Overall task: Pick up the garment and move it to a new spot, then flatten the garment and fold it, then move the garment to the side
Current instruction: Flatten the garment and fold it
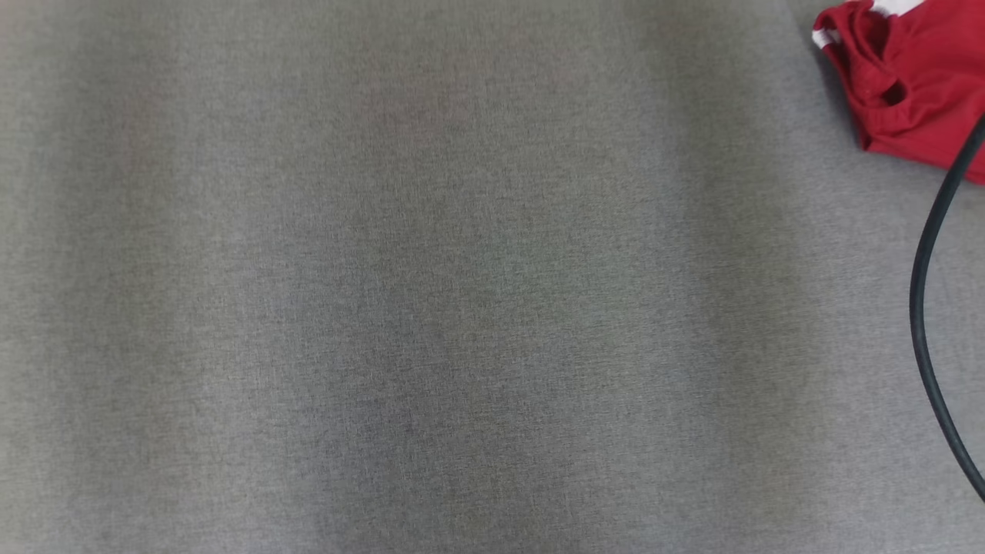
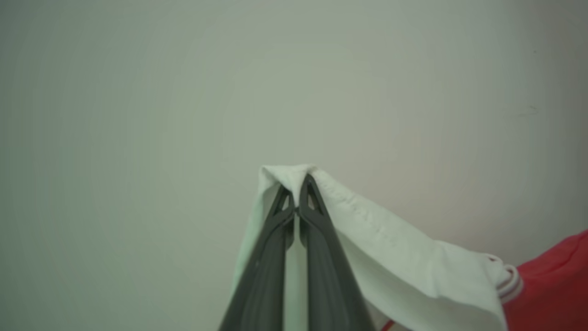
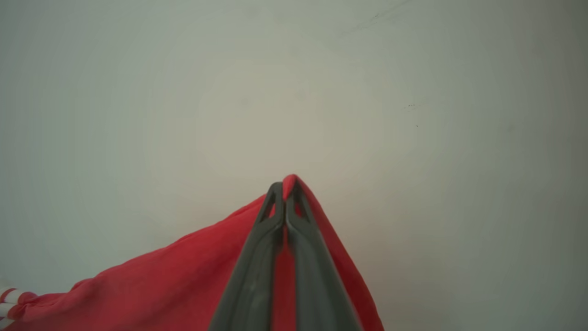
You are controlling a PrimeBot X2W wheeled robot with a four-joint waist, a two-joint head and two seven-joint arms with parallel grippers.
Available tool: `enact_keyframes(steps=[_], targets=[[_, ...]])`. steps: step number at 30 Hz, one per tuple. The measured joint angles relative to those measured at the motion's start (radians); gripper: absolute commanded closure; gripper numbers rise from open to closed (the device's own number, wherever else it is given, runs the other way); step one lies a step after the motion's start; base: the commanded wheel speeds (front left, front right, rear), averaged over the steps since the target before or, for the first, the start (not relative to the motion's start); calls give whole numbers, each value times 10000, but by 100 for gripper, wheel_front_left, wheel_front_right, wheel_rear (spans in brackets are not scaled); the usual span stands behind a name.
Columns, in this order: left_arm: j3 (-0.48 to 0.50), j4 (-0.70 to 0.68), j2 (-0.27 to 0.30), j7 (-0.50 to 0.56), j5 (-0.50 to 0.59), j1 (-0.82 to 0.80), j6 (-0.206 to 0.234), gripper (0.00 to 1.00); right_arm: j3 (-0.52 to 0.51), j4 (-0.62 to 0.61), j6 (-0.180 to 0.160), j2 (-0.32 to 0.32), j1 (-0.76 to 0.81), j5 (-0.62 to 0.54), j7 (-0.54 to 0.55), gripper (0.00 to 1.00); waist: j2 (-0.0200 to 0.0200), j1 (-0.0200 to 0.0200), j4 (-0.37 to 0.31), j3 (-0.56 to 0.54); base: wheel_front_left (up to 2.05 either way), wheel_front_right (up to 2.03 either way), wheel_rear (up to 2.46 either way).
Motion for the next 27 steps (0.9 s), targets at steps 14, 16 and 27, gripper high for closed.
enact_keyframes(steps=[14,16,27], targets=[[-330,138,-98,-688,-286,971,-163,100,1262,-1802,0,-702,1069,192,-150,100,2,3,227,816,0,0,0],[-238,-130,-90,-754,-468,1496,-165,100,1542,-2157,0,-849,1474,201,-240,100,1,3,257,738,0,0,0],[391,-2464,-12,-819,-1425,5447,13,100,2686,-3906,0,-1624,4103,836,-828,100,0,1,340,-131,0,0,0]])
